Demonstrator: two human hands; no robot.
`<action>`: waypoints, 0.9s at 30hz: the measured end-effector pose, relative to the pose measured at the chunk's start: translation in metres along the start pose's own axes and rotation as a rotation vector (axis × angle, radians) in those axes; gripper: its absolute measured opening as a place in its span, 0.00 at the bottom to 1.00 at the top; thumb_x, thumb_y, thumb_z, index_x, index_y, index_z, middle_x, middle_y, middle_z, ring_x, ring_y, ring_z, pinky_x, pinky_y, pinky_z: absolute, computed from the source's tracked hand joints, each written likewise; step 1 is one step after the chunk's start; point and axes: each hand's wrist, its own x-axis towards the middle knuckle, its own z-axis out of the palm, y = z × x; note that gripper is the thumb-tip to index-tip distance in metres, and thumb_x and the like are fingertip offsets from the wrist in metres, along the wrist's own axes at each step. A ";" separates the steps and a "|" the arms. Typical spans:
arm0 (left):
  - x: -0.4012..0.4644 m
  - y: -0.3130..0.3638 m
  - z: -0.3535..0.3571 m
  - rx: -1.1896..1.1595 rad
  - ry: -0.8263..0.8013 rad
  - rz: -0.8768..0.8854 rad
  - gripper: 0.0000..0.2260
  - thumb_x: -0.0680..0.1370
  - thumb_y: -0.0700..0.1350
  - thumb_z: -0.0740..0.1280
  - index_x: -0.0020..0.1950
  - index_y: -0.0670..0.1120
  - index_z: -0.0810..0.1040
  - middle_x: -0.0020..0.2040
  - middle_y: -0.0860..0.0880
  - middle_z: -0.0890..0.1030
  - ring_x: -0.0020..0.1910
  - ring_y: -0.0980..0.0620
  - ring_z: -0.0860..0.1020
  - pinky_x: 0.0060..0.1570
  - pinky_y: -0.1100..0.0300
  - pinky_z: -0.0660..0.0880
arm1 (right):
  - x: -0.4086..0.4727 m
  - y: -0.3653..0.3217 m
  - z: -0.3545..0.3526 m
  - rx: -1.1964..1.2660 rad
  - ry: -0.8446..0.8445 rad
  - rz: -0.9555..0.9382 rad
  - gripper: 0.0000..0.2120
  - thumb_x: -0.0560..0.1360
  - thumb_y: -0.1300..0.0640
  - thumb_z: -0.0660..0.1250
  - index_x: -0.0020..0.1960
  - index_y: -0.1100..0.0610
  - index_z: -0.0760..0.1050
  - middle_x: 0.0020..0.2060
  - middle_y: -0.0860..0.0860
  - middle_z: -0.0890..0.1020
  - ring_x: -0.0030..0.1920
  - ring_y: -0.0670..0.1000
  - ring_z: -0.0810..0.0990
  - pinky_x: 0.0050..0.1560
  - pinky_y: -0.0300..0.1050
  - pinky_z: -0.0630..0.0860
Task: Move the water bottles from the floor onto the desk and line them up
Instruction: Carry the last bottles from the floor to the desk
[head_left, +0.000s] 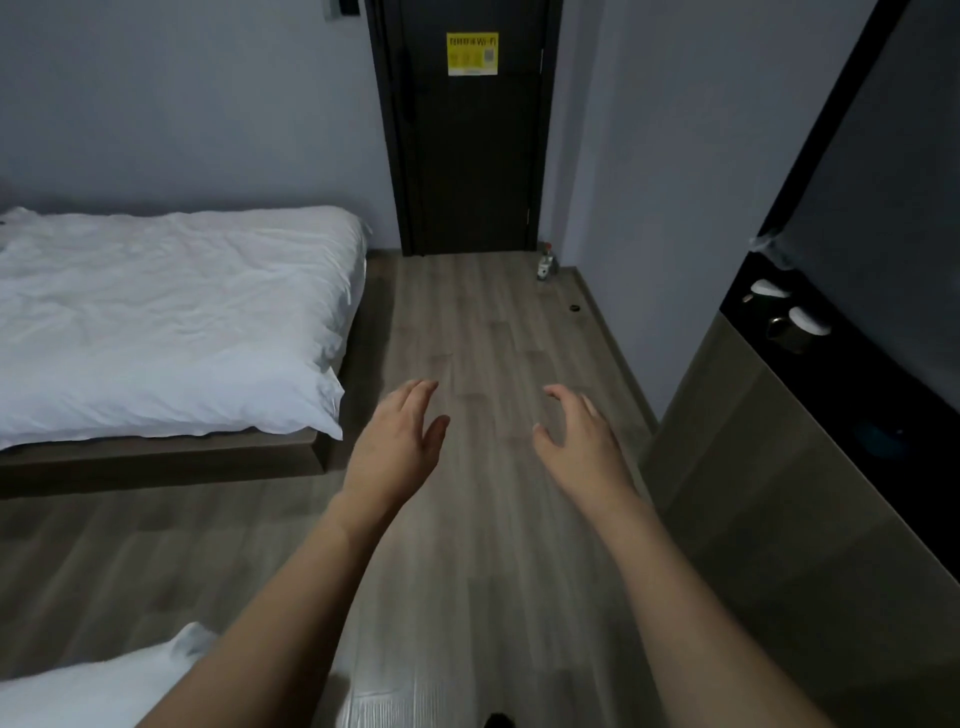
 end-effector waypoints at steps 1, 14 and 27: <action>0.018 -0.002 0.001 -0.003 0.018 -0.005 0.21 0.80 0.47 0.67 0.71 0.42 0.72 0.69 0.44 0.75 0.67 0.45 0.73 0.64 0.54 0.70 | 0.018 0.000 0.000 -0.003 -0.006 -0.013 0.23 0.77 0.57 0.66 0.71 0.56 0.69 0.68 0.53 0.74 0.69 0.54 0.70 0.68 0.43 0.64; 0.206 -0.054 0.055 -0.003 0.033 0.009 0.19 0.80 0.47 0.67 0.70 0.42 0.73 0.67 0.45 0.76 0.67 0.47 0.73 0.65 0.56 0.69 | 0.224 0.009 0.040 0.012 -0.023 -0.059 0.22 0.77 0.55 0.66 0.70 0.55 0.70 0.67 0.51 0.74 0.67 0.52 0.72 0.66 0.43 0.66; 0.495 -0.179 0.093 -0.035 0.036 0.030 0.19 0.80 0.46 0.66 0.70 0.40 0.73 0.68 0.43 0.76 0.68 0.45 0.73 0.68 0.52 0.70 | 0.520 -0.007 0.117 -0.005 -0.017 -0.061 0.22 0.77 0.54 0.65 0.71 0.52 0.69 0.68 0.49 0.73 0.68 0.51 0.71 0.63 0.40 0.66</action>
